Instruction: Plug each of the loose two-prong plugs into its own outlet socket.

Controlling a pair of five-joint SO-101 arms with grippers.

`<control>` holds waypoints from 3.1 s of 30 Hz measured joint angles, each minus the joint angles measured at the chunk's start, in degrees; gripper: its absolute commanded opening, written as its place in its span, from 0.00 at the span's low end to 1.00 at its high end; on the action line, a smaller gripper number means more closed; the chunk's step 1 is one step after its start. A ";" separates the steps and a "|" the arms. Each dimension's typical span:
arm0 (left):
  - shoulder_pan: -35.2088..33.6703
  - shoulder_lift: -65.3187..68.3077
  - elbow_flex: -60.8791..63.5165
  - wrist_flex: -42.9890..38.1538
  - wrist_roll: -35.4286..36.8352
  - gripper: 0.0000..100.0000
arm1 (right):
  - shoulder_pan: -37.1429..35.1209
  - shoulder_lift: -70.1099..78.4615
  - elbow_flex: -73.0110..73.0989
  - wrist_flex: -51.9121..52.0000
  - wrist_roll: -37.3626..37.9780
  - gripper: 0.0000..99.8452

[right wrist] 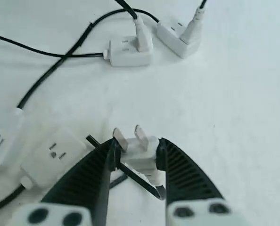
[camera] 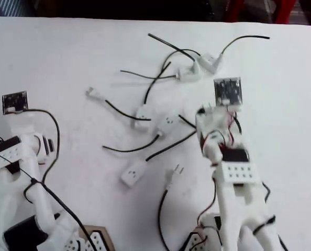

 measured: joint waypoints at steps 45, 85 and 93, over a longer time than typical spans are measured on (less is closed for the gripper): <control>0.00 0.00 0.00 0.00 0.00 0.18 | 15.65 24.18 -22.86 52.57 7.38 0.16; 0.00 0.00 0.00 0.00 0.00 0.18 | 16.18 29.27 -28.48 37.36 7.38 0.02; 0.00 0.00 0.00 0.00 0.00 0.18 | 14.59 43.25 -31.03 35.08 7.38 0.02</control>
